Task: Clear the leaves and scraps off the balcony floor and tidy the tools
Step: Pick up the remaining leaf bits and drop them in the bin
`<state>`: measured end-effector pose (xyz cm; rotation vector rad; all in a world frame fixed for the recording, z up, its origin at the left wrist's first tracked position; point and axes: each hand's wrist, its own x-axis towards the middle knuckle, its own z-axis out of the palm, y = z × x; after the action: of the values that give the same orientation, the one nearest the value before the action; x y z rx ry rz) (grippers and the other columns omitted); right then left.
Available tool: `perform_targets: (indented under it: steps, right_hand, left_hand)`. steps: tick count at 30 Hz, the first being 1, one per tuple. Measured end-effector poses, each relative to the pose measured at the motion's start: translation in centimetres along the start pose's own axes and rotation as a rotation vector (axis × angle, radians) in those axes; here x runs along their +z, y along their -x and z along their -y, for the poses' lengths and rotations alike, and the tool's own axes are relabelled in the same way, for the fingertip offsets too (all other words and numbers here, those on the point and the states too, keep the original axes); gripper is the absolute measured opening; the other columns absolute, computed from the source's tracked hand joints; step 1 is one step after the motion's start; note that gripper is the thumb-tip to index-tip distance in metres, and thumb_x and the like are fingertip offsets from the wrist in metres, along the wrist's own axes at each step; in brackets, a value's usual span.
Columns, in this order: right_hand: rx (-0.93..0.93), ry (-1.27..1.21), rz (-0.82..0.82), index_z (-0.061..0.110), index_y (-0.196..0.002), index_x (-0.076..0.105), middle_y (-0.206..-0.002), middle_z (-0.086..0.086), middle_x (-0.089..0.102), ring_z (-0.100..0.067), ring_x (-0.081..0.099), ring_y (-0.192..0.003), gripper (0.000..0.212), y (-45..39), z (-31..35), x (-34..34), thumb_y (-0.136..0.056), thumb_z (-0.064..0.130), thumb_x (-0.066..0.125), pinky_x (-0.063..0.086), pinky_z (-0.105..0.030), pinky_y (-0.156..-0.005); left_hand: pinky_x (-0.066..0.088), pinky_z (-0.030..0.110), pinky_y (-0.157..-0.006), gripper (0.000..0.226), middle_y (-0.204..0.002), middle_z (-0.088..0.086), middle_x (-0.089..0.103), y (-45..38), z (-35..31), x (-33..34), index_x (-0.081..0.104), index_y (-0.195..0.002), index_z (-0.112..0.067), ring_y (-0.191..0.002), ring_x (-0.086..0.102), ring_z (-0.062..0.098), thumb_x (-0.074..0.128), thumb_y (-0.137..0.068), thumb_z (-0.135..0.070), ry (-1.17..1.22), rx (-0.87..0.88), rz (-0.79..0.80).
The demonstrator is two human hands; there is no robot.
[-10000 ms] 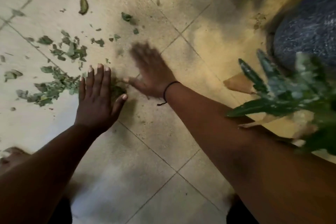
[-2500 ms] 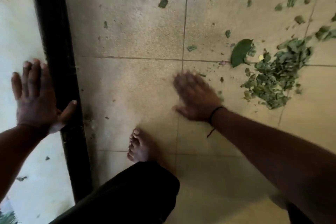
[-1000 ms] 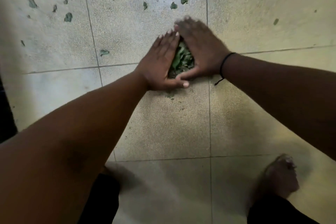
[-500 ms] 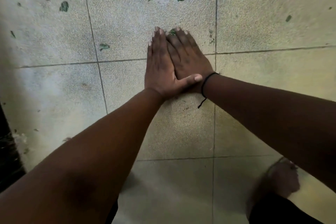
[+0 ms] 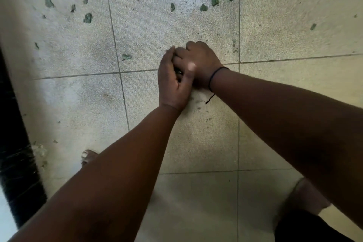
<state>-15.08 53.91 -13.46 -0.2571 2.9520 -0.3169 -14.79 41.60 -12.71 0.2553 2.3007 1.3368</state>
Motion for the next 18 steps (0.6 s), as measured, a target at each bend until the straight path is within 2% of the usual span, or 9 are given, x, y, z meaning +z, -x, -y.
perform_targets:
  steps: [2, 5, 6, 8, 10, 12, 15, 16, 18]
  right_hand:
    - [0.081, -0.063, 0.133, 0.01, -0.121, 0.055, -0.114, -0.01, 0.062, -0.032, 0.059, -0.098, 0.034, -1.2, 0.2, -1.2, -0.096, 0.031, 0.047, 0.04, -0.038, -0.068]
    - [0.268, -0.172, 0.239, 0.012, -0.111, 0.061, -0.11, -0.012, 0.064, -0.032, 0.061, -0.099, 0.037, -0.9, 1.2, -3.4, -0.099, 0.039, 0.039, 0.036, -0.033, -0.068]
    - [0.359, -0.255, 0.211, 0.011, -0.106, 0.062, -0.108, -0.013, 0.065, -0.033, 0.061, -0.098, 0.038, 0.1, 1.8, -4.4, -0.099, 0.039, 0.038, 0.034, -0.032, -0.069]
    - [0.548, -0.477, 0.156, 0.01, -0.099, 0.064, -0.101, -0.014, 0.067, -0.032, 0.06, -0.094, 0.037, 3.0, 3.9, -7.2, -0.1, 0.037, 0.039, 0.031, -0.03, -0.067]
    - [0.682, -0.675, 0.111, 0.014, -0.089, 0.062, -0.088, -0.009, 0.065, -0.029, 0.059, -0.085, 0.032, 6.5, 7.3, -11.2, -0.1, 0.036, 0.041, 0.032, -0.029, -0.066]
    - [0.78, -0.812, 0.09, 0.019, -0.081, 0.055, -0.082, -0.006, 0.059, -0.029, 0.058, -0.084, 0.026, 9.4, 10.9, -15.5, -0.1, 0.034, 0.043, 0.036, -0.032, -0.069]
    - [0.845, -0.819, 0.09, 0.016, -0.088, 0.063, -0.09, -0.011, 0.067, -0.029, 0.06, -0.09, 0.028, 14.1, 14.9, -23.1, -0.1, 0.033, 0.043, 0.042, -0.038, -0.083]
    - [0.841, -0.83, 0.093, 0.016, -0.085, 0.063, -0.087, -0.01, 0.067, -0.029, 0.061, -0.086, 0.029, 15.3, 15.9, -25.7, -0.099, 0.033, 0.043, 0.044, -0.037, -0.08]
    - [0.833, -0.866, 0.102, 0.019, -0.072, 0.055, -0.072, -0.004, 0.062, -0.026, 0.06, -0.073, 0.03, 17.0, 17.7, -31.5, -0.098, 0.031, 0.044, 0.043, -0.034, -0.066]
  left_hand:
    - [0.042, 0.034, -0.108, 0.069, -0.133, 0.007, 0.059, -0.5, -2.1, -0.3, 0.057, -0.132, -0.008, -0.125, 0.053, 0.014, 0.033, -0.094, -0.06, 0.149, -0.195, -0.125]
    - [0.047, 0.037, -0.103, 0.057, -0.111, 0.003, 0.07, -0.4, -5.2, -2.0, 0.069, -0.116, -0.014, -0.107, 0.065, 0.014, 0.029, -0.103, -0.053, 0.4, -0.536, -0.285]
    - [0.048, 0.037, -0.101, 0.054, -0.109, 0.004, 0.07, 0.1, -6.0, -2.6, 0.068, -0.117, -0.013, -0.106, 0.065, 0.016, 0.031, -0.104, -0.05, 0.507, -0.618, -0.284]
    - [0.049, 0.034, -0.097, 0.05, -0.112, 0.005, 0.069, 2.5, -8.1, -3.4, 0.065, -0.12, -0.014, -0.108, 0.064, 0.019, 0.033, -0.104, -0.049, 0.706, -0.763, -0.18]
    - [0.048, 0.034, -0.092, 0.043, -0.103, 0.004, 0.068, 6.3, -11.6, -3.8, 0.065, -0.106, -0.017, -0.1, 0.062, 0.019, 0.035, -0.103, -0.047, 0.919, -0.927, -0.024]
    - [0.043, 0.034, -0.092, 0.037, -0.095, 0.006, 0.062, 10.4, -15.4, -3.7, 0.064, -0.092, -0.017, -0.091, 0.057, 0.02, 0.036, -0.101, -0.04, 1.146, -0.998, 0.053]
    - [0.036, 0.041, -0.107, 0.04, -0.102, 0.01, 0.07, 16.5, -22.1, -5.8, 0.076, -0.092, -0.015, -0.103, 0.059, 0.026, 0.044, -0.098, -0.038, 1.382, -1.099, -0.003]
    - [0.039, 0.041, -0.105, 0.037, -0.099, 0.01, 0.072, 18.1, -24.5, -6.8, 0.075, -0.096, -0.016, -0.1, 0.061, 0.025, 0.045, -0.098, -0.036, 1.394, -1.133, -0.028]
    - [0.044, 0.035, -0.09, 0.03, -0.084, 0.007, 0.068, 20.7, -29.9, -9.5, 0.068, -0.097, -0.016, -0.084, 0.06, 0.02, 0.043, -0.1, -0.031, 1.389, -1.169, -0.019]
